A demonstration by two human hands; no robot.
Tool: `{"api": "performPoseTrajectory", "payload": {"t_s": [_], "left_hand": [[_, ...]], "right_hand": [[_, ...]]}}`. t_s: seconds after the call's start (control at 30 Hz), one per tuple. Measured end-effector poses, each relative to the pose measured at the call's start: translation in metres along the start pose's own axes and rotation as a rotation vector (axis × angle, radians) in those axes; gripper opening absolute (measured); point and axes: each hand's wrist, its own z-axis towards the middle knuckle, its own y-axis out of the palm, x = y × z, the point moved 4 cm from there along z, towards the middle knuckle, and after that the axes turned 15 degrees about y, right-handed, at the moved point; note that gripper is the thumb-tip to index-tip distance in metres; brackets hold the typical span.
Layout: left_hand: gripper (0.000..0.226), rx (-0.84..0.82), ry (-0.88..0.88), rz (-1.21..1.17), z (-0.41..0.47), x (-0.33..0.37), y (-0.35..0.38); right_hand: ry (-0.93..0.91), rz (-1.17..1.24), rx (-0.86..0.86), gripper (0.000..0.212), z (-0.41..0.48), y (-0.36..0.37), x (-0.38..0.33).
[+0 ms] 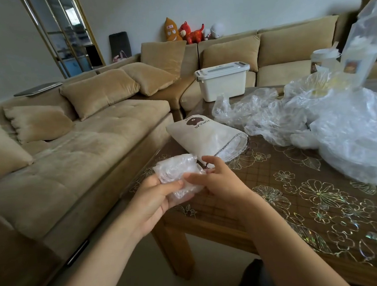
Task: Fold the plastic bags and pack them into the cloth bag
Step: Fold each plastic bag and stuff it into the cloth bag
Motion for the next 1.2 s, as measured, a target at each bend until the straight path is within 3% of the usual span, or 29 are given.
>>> {"api": "performPoseTrajectory", "payload": {"t_s": [0.1, 0.17, 0.37, 0.53, 0.63, 0.73, 0.83, 0.93, 1.03, 1.1, 1.2], "left_hand": [[0.029, 0.004, -0.087, -0.136, 0.000, 0.001, 0.004], [0.026, 0.006, -0.139, -0.170, -0.001, 0.000, 0.006], [0.023, 0.082, -0.279, -0.267, -0.001, -0.008, 0.003], [0.041, 0.072, -0.335, -0.374, 0.003, -0.007, 0.002], [0.049, 0.025, -0.323, -0.215, 0.005, -0.006, 0.003], [0.039, -0.004, -0.225, -0.030, 0.007, -0.010, 0.008], [0.022, 0.072, -0.097, 0.120, 0.012, -0.016, 0.010], [0.022, 0.089, 0.061, 0.325, 0.019, -0.019, 0.015], [0.022, 0.028, 0.126, 0.387, 0.023, -0.022, 0.027], [0.022, -0.007, 0.151, 0.433, 0.028, -0.025, 0.037], [0.019, -0.065, 0.137, 0.403, 0.037, -0.031, 0.050]], "right_hand": [[0.063, 0.145, -0.195, 0.032, 0.002, 0.003, 0.001], [0.065, 0.172, -0.228, 0.022, 0.004, 0.003, 0.003], [0.043, 0.163, -0.214, 0.041, 0.004, 0.000, 0.005], [0.066, 0.113, -0.206, 0.059, 0.009, -0.005, 0.011], [0.053, 0.074, -0.168, 0.060, 0.010, -0.010, 0.011], [0.039, 0.059, -0.164, 0.054, 0.008, -0.018, 0.009], [0.064, 0.206, -0.175, 0.035, 0.007, -0.037, 0.002], [0.101, 0.388, -0.174, 0.018, 0.007, -0.056, 0.002], [0.147, 0.143, -0.164, 0.055, 0.008, -0.061, 0.012], [0.133, 0.108, -0.138, 0.037, 0.006, -0.062, 0.014], [0.065, 0.112, 0.090, 0.010, 0.006, -0.085, 0.012]]}}
